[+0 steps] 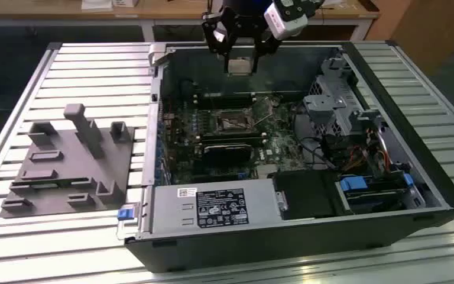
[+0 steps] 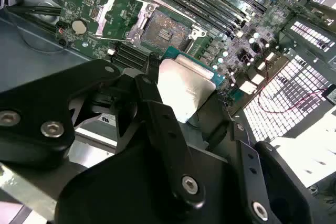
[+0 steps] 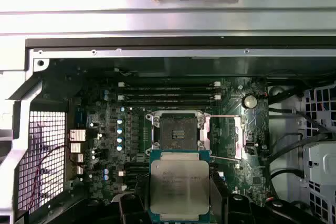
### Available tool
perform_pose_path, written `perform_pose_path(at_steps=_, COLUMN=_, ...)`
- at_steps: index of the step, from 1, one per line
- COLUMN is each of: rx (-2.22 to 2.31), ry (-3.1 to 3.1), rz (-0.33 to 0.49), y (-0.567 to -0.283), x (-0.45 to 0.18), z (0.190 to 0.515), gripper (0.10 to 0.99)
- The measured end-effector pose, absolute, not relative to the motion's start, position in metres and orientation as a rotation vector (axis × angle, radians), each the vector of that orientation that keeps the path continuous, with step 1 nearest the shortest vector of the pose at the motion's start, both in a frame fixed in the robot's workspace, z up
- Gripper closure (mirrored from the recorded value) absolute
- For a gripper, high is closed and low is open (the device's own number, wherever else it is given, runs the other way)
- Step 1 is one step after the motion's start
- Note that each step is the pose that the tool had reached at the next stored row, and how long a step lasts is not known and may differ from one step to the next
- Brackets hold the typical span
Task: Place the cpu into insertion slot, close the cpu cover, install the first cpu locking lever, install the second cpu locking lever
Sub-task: 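Place the cpu into insertion slot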
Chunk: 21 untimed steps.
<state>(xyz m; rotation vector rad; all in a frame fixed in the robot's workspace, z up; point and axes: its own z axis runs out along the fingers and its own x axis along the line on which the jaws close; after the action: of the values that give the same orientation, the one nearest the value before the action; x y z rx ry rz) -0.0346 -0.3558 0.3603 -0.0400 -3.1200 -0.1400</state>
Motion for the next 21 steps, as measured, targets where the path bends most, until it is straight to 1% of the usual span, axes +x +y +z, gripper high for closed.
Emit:
perform_pose_path(at_steps=13, rx=-0.04, ry=-3.12, rz=-0.14, y=-0.356, x=-0.035, z=0.356, gripper=0.545)
perform_pose_path(at_steps=21, rx=-0.04, ry=-3.12, rz=-0.14, y=-0.356, x=-0.035, z=0.347, gripper=0.545)
